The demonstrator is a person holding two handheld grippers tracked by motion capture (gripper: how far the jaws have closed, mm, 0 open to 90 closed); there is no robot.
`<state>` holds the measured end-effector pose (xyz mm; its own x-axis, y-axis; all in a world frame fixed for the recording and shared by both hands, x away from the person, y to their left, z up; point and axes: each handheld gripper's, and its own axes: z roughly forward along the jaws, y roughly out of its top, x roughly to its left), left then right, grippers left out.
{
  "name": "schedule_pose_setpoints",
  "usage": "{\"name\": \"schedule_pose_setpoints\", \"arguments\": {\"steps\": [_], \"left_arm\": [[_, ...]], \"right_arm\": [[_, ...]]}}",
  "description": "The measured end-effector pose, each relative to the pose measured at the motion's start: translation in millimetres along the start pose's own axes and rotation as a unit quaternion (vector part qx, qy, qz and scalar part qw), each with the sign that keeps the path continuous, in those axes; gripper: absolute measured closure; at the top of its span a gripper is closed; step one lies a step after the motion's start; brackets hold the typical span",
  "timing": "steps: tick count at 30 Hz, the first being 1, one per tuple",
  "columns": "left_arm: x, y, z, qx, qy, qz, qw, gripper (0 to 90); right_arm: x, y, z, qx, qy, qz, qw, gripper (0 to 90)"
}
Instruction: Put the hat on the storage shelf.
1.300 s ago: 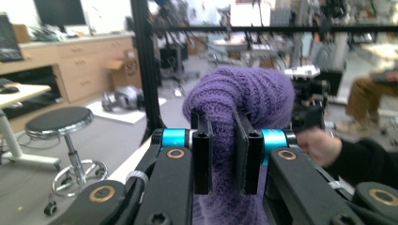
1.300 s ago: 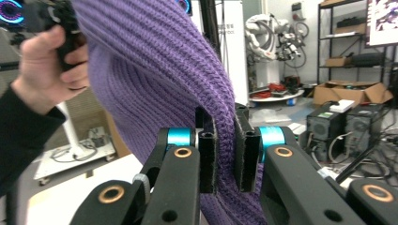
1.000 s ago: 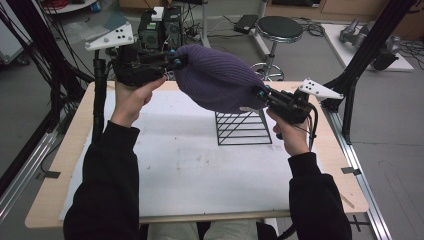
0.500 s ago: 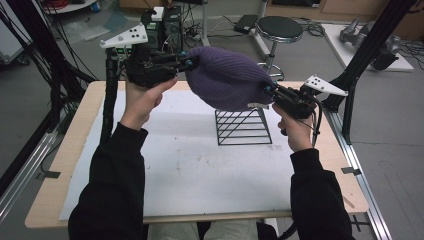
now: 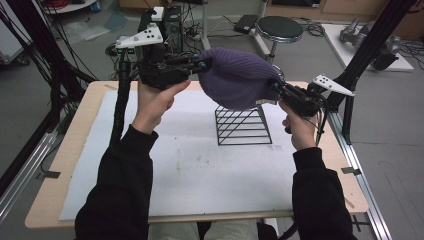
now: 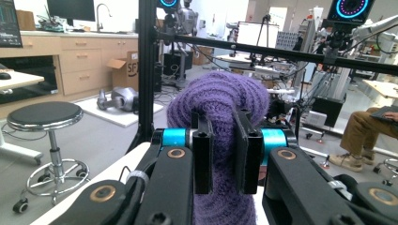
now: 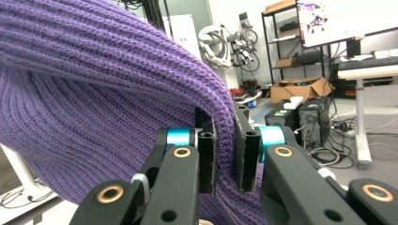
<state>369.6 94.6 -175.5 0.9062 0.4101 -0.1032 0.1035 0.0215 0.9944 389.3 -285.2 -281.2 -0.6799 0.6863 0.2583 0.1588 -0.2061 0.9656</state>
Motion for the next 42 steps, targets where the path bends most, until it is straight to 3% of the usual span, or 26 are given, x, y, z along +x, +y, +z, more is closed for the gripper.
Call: {"name": "schedule_pose_setpoints", "arguments": {"steps": [8, 21, 27, 33, 42], "left_arm": [[-2.5, -3.6, 10.3, 0.011, 0.003, -0.004, 0.9999, 80.0], [-3.3, -20.4, 34.3, 0.039, 0.014, -0.023, 0.9989, 80.0], [-4.0, -28.9, 43.7, 0.054, 0.025, -0.021, 0.998, 79.9], [-1.5, -40.8, 52.4, 0.063, 0.029, -0.039, 0.9968, 79.9], [2.5, -56.4, 61.9, 0.08, 0.047, -0.046, 0.9946, 79.7]], "right_arm": [[-5.6, -4.6, -6.4, 0.015, -0.008, 0.01, 0.9998, 82.8], [-21.5, -28.2, -12.2, 0.042, -0.037, 0.031, 0.998, 82.6], [-26.8, -40.8, -11.6, 0.058, -0.051, 0.04, 0.9962, 82.5], [-33.0, -51.9, -9.1, 0.076, -0.069, 0.041, 0.9939, 82.2], [-38.8, -69.1, -5.3, 0.089, -0.097, 0.038, 0.9905, 81.4]]}}
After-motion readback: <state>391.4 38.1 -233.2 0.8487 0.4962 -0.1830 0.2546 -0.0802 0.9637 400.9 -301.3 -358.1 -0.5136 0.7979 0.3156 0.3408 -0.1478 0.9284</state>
